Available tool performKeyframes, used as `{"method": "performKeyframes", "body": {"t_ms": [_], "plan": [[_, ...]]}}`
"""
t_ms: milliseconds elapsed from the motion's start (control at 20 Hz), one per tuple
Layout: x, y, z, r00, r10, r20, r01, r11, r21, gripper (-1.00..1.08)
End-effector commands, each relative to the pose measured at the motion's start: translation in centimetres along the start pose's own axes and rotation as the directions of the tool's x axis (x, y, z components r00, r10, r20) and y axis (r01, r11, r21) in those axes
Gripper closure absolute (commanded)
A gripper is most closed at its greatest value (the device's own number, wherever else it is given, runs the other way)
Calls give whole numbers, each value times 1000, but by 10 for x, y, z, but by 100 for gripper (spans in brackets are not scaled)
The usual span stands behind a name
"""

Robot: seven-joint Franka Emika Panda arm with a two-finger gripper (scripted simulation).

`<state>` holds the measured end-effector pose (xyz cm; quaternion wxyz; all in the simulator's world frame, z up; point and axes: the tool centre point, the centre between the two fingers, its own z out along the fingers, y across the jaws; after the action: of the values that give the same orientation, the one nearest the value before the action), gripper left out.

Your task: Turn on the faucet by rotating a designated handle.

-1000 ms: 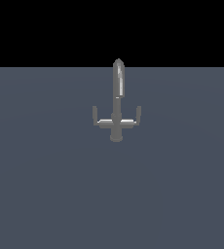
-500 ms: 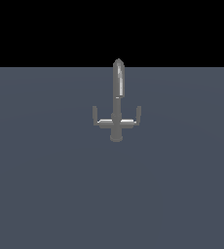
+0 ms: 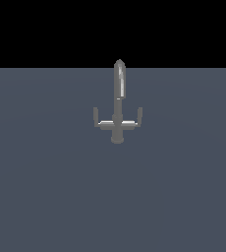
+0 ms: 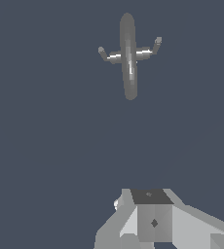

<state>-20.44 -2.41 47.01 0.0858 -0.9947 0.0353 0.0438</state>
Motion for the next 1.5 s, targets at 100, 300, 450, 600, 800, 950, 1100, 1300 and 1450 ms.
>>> {"method": "performKeyframes", "body": {"t_ms": [100, 300, 450, 600, 800, 950, 1100, 1300, 1450], "plan": [[29, 13, 8, 999, 37, 34, -40, 996, 84, 108], [54, 25, 17, 995, 67, 68, -77, 984, 159, 108], [72, 33, 24, 992, 87, 93, -105, 971, 214, 108], [89, 41, 32, 987, 104, 120, -133, 955, 266, 108], [112, 52, 44, 980, 123, 156, -170, 928, 332, 108], [127, 59, 54, 974, 136, 183, -197, 904, 379, 108], [143, 67, 65, 967, 146, 210, -224, 878, 424, 108], [162, 76, 79, 956, 156, 248, -261, 838, 480, 108], [177, 82, 91, 947, 161, 276, -288, 804, 520, 108]]}}
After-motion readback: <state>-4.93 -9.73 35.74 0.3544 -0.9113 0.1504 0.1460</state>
